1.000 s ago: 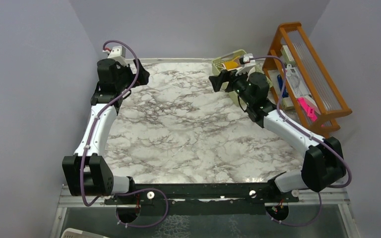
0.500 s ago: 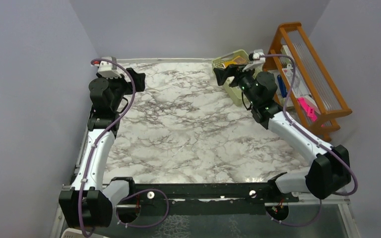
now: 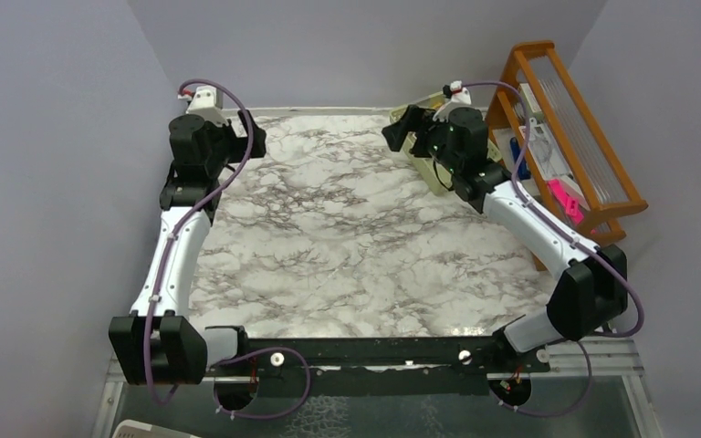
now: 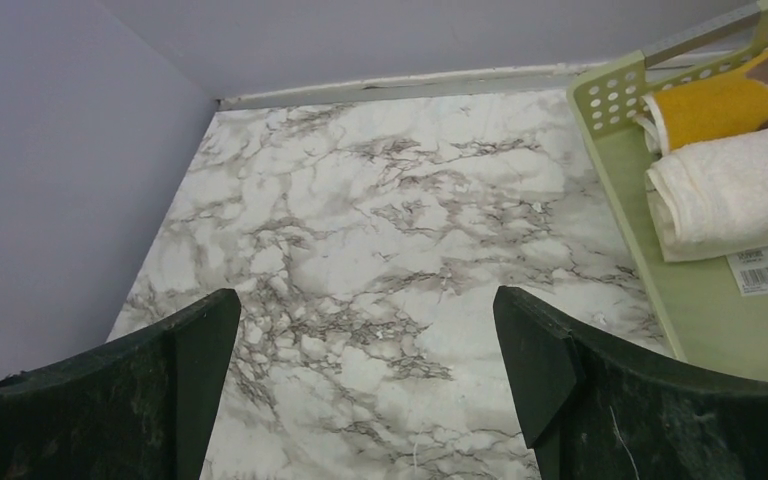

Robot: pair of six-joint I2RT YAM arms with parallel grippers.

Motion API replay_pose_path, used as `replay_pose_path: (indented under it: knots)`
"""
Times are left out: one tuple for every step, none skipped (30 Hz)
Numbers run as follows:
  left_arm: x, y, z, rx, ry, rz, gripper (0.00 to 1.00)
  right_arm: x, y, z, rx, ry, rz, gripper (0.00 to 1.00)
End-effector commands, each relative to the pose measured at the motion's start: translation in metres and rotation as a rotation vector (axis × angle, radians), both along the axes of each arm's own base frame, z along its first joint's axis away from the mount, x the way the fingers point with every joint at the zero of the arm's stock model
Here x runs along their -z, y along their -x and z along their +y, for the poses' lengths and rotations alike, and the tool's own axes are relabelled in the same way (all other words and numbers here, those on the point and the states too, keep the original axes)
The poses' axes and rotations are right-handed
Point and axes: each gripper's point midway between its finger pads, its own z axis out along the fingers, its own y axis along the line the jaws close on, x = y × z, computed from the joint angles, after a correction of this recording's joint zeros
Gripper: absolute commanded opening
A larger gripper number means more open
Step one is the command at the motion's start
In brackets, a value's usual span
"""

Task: Roll the towels
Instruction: Reset both arms

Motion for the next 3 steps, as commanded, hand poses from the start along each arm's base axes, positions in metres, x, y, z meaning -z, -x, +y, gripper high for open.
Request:
replay_pose_path:
  knots:
    - [-0.03, -0.0111, 0.001, 0.006, -0.02, -0.101, 0.99, -0.0216, -0.0013, -0.0116, 0.05, 0.021, -0.078, 0.99]
    - [-0.0303, -0.0155, 0.002, 0.0, -0.018, -0.096, 0.99, -0.0209, -0.0034, -0.0134, 0.062, 0.034, -0.073, 1.0]
    - [-0.0321, -0.0194, 0.0035, -0.011, -0.016, -0.096, 0.99, -0.0217, -0.0049, -0.0142, 0.066, 0.044, -0.077, 1.0]
